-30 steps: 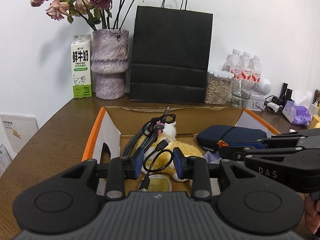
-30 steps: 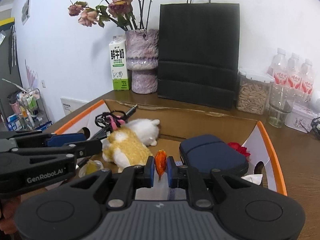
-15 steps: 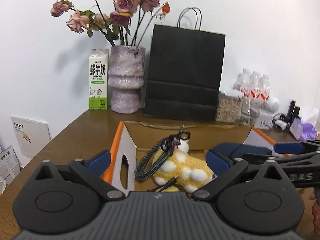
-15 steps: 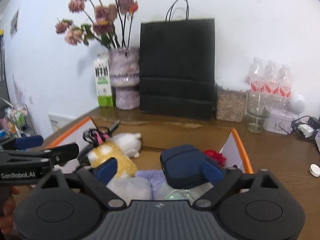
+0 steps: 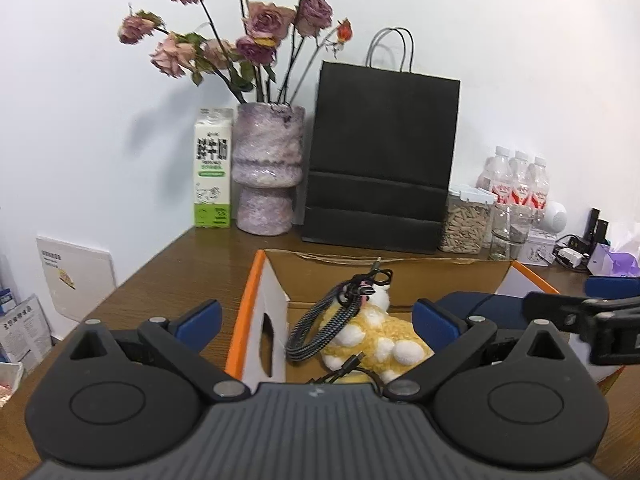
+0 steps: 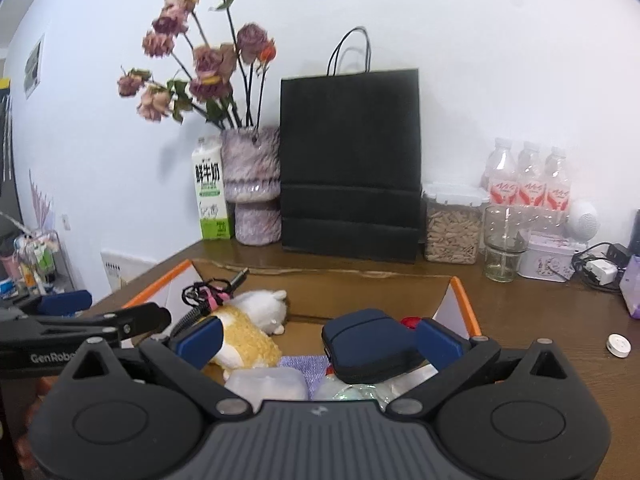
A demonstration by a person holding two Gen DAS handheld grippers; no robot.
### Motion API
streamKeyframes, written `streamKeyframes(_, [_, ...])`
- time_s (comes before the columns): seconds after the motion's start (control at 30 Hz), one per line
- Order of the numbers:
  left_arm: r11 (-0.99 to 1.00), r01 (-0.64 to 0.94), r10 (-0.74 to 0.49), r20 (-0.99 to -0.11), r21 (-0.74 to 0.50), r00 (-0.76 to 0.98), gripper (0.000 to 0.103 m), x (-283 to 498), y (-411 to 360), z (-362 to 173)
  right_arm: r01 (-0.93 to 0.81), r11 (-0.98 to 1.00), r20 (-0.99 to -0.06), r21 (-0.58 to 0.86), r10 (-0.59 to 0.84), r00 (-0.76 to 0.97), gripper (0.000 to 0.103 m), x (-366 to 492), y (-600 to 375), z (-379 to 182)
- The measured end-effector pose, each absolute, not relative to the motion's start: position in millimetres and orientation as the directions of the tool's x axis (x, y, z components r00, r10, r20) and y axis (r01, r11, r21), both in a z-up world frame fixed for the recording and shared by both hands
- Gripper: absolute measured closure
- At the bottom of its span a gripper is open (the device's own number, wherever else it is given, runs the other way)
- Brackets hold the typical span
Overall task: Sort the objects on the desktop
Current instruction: 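Withdraw both open tools from the box back over the table, then grasp the crumpled white tissue with the left tool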
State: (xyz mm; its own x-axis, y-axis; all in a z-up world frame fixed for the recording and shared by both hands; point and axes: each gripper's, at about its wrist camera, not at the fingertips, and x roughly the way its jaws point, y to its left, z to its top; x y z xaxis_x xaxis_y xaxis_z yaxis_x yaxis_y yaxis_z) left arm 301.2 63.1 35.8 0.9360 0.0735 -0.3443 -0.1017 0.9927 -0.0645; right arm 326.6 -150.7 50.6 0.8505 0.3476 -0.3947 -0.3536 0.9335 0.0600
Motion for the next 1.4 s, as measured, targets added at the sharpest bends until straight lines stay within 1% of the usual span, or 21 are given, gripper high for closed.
streamKeyframes(0.17, [0.995,-0.092,0.072,-0.328,-0.048,0.942,0.000,274.8,62.2,40.1,-0.341,0.939,-0.392,0.054,0.334,0.857,0.000,299.0,-158.0,52.5])
streamKeyframes(0.27, [0.996,-0.088,0.074,-0.337,-0.028,0.938,0.000,256.7,60.1,39.7,-0.341,0.938,-0.404,0.053,0.333,0.852,0.000,280.0,-163.2,49.7])
streamKeyframes(0.4, [0.996,-0.088,0.073,-0.369,-0.023,0.926,0.000,233.0,61.0,33.5,-0.345,0.938,-0.434,0.033,0.325,0.841,0.000,256.5,-166.9,42.3])
streamKeyframes(0.7, [0.997,-0.083,0.076,-0.436,0.003,0.897,0.000,196.3,52.8,14.9,-0.346,0.937,-0.505,0.039,0.317,0.803,0.000,216.8,-176.9,19.1])
streamKeyframes(0.87, [0.998,-0.062,0.067,-0.496,0.025,0.865,0.000,191.2,42.2,0.1,-0.352,0.936,-0.545,0.027,0.309,0.780,0.000,205.0,-178.5,6.0])
streamKeyframes(1.1, [0.999,-0.035,0.051,-0.538,0.041,0.841,0.000,190.6,30.0,-11.9,-0.361,0.932,-0.586,0.026,0.307,0.750,0.000,195.9,-179.9,-9.7])
streamKeyframes(1.17, [0.999,-0.024,0.046,-0.549,0.047,0.835,0.002,191.9,26.8,-14.0,-0.361,0.932,-0.591,0.029,0.307,0.746,0.000,194.4,-180.7,-12.2])
streamKeyframes(1.27, [0.998,-0.018,0.048,-0.563,0.058,0.825,0.008,195.0,21.5,-17.0,-0.360,0.932,-0.596,0.032,0.307,0.742,0.000,193.5,-182.2,-14.0])
streamKeyframes(1.33, [0.998,-0.014,0.045,-0.572,0.058,0.819,0.018,196.4,19.5,-18.7,-0.359,0.932,-0.597,0.036,0.308,0.741,0.000,193.1,-183.7,-14.8])
streamKeyframes(1.37, [0.998,-0.015,0.045,-0.577,0.056,0.816,0.021,197.2,19.5,-19.4,-0.359,0.932,-0.598,0.037,0.309,0.740,0.000,192.8,-184.1,-15.3])
streamKeyframes(1.4, [0.998,-0.015,0.045,-0.582,0.056,0.812,0.029,197.9,19.1,-20.1,-0.360,0.932,-0.599,0.037,0.309,0.739,0.000,192.9,-184.4,-15.7])
